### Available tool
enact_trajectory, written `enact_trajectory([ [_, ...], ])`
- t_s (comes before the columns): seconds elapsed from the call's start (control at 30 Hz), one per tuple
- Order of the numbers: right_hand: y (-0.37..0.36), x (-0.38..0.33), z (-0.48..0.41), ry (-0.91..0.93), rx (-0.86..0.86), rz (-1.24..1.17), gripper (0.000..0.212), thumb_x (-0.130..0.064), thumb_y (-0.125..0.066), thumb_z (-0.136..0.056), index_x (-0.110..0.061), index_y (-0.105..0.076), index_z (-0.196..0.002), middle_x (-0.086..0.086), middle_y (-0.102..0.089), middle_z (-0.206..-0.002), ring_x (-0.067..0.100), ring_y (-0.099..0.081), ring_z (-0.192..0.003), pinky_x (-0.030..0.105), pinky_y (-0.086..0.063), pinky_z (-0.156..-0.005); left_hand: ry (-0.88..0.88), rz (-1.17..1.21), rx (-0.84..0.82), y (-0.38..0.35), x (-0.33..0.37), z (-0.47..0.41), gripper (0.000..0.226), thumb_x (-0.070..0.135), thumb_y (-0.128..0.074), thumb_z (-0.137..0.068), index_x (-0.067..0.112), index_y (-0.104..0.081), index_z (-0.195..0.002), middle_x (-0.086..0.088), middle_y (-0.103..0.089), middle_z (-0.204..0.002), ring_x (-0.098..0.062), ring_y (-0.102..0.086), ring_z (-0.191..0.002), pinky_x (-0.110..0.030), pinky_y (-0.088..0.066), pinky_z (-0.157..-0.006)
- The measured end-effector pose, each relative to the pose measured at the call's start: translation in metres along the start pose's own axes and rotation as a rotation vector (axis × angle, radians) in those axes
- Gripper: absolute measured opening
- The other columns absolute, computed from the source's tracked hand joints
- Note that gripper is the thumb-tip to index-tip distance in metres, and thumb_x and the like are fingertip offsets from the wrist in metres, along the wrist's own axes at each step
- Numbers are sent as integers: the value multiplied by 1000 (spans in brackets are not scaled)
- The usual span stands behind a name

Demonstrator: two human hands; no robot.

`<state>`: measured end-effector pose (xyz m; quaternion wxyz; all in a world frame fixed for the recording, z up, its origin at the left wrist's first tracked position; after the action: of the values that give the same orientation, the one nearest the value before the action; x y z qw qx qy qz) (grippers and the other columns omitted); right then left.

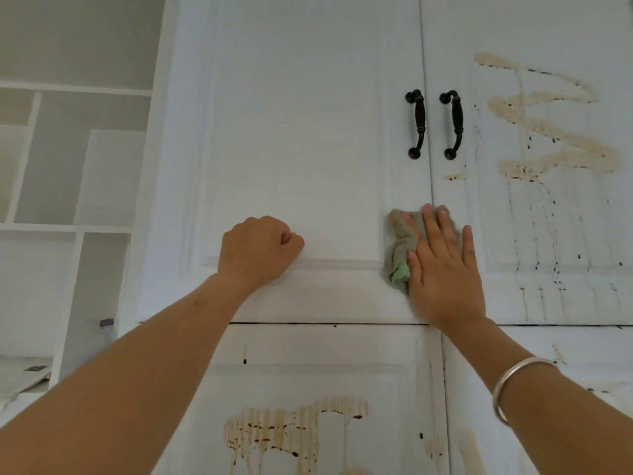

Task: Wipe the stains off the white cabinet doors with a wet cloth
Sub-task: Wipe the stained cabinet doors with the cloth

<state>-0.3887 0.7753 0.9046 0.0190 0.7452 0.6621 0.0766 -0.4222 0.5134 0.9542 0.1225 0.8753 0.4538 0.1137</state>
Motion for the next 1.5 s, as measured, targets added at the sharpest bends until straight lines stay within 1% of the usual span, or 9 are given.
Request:
enact_trajectory([
  [0.17,0,9,-10,-101,49,-14,56,-35,-12,-100,-22,-3,-154,7,-12,-162,23,-3,-150,51,-4,-120,2,-4,20,3,5,-1,39,26,-50,-83,17,-27,-53,0,-28,-49,-19,-26,-49,-28,-26,-50],
  [0.43,5,15,20,83,-41,29,64,-43,-23,-96,-24,-10,-156,17,-5,-161,30,0,-150,55,-8,-119,-174,42,31,-30,113,-27,41,28,-49,-85,17,-27,-52,1,-29,-49,-17,-27,-47,-27,-27,-49],
  [0.6,7,64,29,171,-120,151,67,-55,-21,-94,-34,-3,-155,15,-3,-162,30,-2,-150,62,-7,-116,-122,127,-7,-47,121,-39,40,27,-51,-81,17,-25,-53,1,-28,-51,-18,-27,-50,-27,-25,-50],
  [0.73,14,79,20,110,-53,155,63,-44,-17,-97,-24,-11,-156,16,-5,-162,30,-2,-150,58,-9,-118,-116,190,-35,-46,119,-39,41,26,-53,-82,17,-25,-52,3,-27,-49,-16,-27,-49,-26,-25,-50],
  [0.9,10,44,22,93,-6,10,61,-32,-19,-99,-7,-15,-154,15,-11,-161,28,-5,-150,44,-3,-122,-174,182,-97,-39,115,-35,43,24,-53,-84,18,-24,-52,3,-26,-49,-16,-26,-49,-27,-26,-51],
  [1.0,3,14,24,62,-29,-99,64,-36,-21,-98,-7,-10,-154,14,-9,-162,26,-3,-150,41,-1,-122,-136,87,-20,-18,85,-34,41,25,-51,-84,17,-27,-52,1,-29,-49,-19,-30,-49,-28,-27,-50],
  [1.17,-5,-68,16,204,-36,-134,77,-64,-21,-97,-14,-10,-155,17,-5,-161,30,-2,-150,44,-5,-122,-66,-12,119,20,28,-36,39,27,-51,-84,15,-32,-52,-1,-32,-49,-22,-34,-50,-27,-27,-50],
  [1.37,-15,-181,7,316,-20,-138,68,-55,-27,-99,-14,-25,-153,13,-19,-160,26,-11,-150,44,-12,-121,-10,57,59,16,-1,-31,35,27,-50,-83,15,-42,-51,-1,-41,-48,-18,-38,-47,-28,-33,-50],
  [1.5,-19,-188,6,305,-31,-134,64,-53,-25,-100,-15,-27,-152,10,-22,-159,24,-13,-149,42,-11,-122,-38,38,107,18,-7,-29,37,29,-49,-85,16,-43,-51,0,-42,-47,-17,-39,-47,-27,-31,-48],
])
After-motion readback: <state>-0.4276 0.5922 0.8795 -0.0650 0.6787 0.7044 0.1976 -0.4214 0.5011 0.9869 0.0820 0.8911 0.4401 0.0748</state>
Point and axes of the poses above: each hand's wrist, its own z-axis away from the middle knuckle, its own y-axis out of the back of the hand, x = y × z, the point moved 6 cm from there along -z, towards the middle knuckle
